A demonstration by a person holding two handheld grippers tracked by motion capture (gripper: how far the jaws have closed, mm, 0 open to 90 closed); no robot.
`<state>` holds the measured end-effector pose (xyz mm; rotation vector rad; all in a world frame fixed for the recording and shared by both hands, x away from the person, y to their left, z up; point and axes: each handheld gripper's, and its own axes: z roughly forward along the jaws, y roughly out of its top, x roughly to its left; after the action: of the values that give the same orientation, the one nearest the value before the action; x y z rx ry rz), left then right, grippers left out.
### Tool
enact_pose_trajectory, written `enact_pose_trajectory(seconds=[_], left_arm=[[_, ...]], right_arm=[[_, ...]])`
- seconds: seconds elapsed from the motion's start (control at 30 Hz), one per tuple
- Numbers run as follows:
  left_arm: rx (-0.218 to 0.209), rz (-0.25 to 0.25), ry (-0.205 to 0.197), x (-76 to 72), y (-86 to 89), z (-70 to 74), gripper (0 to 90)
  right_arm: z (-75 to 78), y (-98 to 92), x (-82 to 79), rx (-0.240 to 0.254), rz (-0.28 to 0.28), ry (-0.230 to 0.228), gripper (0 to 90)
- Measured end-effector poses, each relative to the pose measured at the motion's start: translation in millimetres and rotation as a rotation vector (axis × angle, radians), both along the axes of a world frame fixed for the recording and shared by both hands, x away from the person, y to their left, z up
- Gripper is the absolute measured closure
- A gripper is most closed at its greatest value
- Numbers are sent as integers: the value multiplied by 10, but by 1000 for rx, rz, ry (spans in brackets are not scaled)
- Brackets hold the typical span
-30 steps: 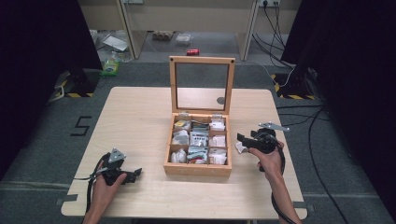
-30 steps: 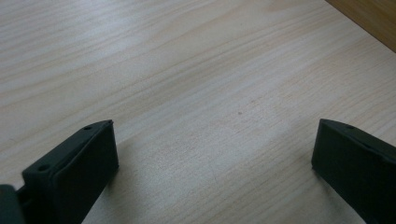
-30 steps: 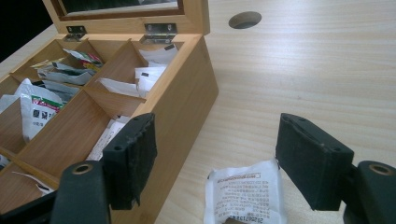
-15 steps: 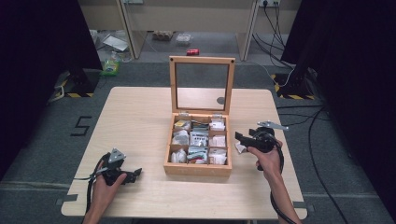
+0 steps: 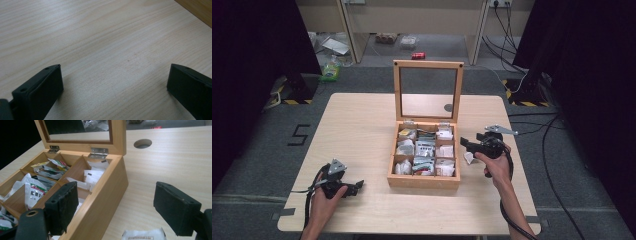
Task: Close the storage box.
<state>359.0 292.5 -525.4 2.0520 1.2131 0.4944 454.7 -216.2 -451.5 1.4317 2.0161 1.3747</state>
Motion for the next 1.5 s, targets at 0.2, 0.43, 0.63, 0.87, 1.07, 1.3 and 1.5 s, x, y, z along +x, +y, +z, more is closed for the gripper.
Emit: enact_pose_trajectory(seconds=[0.2,0.43,0.63,0.87,1.07,1.3,1.5], left_arm=[[-2,1,-1,1,-1,-1,0],[0,-1,0,1,1,0,0],[0,-1,0,1,1,0,0],[1,-2,1,0,1,1,0],[3,-2,0,-1,1,1,0],[3,-2,-1,0,1,0,0],[5,-2,-2,-2,0,1,0]], right_arm=[[-48,48,96,-22,-4,-14,228],[73,73,288,-18,-20,-57,271],[130,137,466,-51,-13,-81,370],[188,237,622,-56,0,-103,424],[240,351,726,-77,6,-108,440],[238,443,858,-93,15,-97,446],[213,484,936,-76,4,-90,460]])
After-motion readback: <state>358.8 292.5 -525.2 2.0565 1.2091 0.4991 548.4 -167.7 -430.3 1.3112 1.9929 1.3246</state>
